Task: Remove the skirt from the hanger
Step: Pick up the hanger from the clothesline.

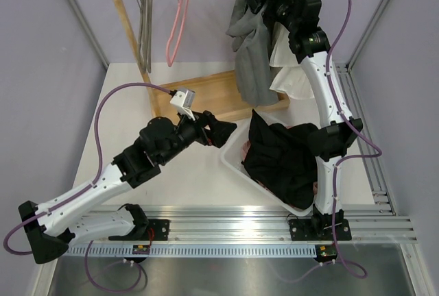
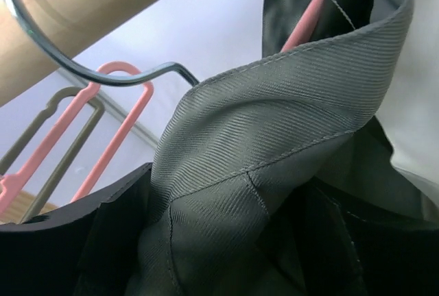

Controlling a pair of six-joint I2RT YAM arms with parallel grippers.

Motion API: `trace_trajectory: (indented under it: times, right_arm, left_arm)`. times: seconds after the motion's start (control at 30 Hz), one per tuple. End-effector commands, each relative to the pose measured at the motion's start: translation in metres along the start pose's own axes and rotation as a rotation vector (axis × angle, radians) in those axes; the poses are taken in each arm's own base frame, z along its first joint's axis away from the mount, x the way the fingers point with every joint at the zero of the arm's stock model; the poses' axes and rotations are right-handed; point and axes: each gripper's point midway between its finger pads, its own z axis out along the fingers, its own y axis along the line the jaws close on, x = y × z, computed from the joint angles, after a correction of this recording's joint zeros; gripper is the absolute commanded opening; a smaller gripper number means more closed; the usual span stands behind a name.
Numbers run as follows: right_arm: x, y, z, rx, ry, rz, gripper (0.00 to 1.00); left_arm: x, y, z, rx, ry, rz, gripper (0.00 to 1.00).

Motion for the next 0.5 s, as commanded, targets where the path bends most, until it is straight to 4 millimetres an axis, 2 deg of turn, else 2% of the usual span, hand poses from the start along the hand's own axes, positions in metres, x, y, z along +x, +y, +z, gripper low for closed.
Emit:
trace_trajectory:
  times: [0.0, 0.07, 0.2, 0.47]
  right_arm:
    - [0.003, 0.021, -0.011, -0.077, 0.059, 0.086, 0.82]
    - [0.002, 0.029, -0.016, -0.102, 0.072, 0.107, 0.90]
    - [0.000, 0.038, -0.020, -0.138, 0.084, 0.180, 0.98]
    - [-0.010, 0.043, -0.031, -0.158, 0.093, 0.187, 0.99]
  left_arm:
    - [-0.016, -0.003, -0.003, 0.006, -0.064, -0.019, 0.99]
    - [-0.017, -0.003, -0.004, 0.007, -0.067, -0.021, 0.99]
    - [-0.017, -0.002, -0.007, 0.005, -0.070, -0.023, 0.99]
    - [-0.018, 0.000, -0.012, -0.005, -0.077, -0.022, 0.99]
